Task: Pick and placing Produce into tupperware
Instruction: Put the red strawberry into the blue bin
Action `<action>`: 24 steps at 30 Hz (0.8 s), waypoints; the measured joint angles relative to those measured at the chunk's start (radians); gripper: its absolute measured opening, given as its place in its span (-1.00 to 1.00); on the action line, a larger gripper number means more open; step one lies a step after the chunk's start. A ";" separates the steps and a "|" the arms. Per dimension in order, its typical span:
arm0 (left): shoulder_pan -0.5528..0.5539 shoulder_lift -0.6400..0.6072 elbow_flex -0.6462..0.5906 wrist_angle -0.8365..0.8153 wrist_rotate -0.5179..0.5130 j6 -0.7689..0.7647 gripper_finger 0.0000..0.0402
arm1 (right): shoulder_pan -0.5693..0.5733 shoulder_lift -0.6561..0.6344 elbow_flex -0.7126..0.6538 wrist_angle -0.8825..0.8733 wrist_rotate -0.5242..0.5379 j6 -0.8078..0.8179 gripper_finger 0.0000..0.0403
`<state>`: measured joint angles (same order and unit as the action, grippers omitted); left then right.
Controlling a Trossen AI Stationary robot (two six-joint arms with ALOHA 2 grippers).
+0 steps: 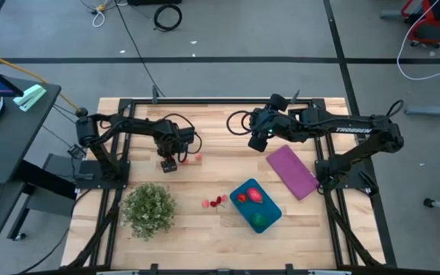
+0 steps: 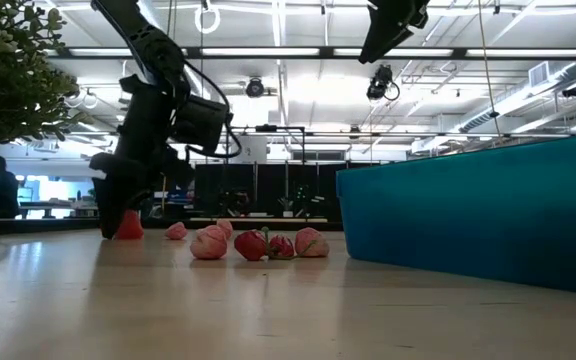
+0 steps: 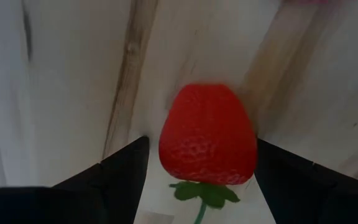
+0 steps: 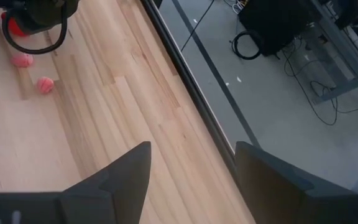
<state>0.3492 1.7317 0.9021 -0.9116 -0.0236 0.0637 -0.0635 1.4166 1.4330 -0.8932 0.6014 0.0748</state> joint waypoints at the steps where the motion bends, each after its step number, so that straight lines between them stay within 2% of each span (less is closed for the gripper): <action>1: 0.000 0.000 0.000 0.000 -0.001 0.000 0.41 | 0.000 0.000 0.000 0.000 0.000 0.000 0.20; 15: 0.001 0.005 0.023 0.022 -0.021 0.029 0.38 | 0.000 0.000 0.000 0.000 0.000 0.000 0.20; 19: 0.001 0.005 0.025 0.029 -0.025 0.035 0.27 | 0.000 0.000 0.000 0.000 0.000 0.000 0.20; 24: 0.002 0.005 0.026 0.034 -0.028 0.037 0.03 | 0.000 0.000 0.000 0.000 0.000 0.000 0.20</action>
<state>0.3508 1.7363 0.9283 -0.8772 -0.0513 0.1009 -0.0635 1.4166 1.4330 -0.8932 0.6014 0.0750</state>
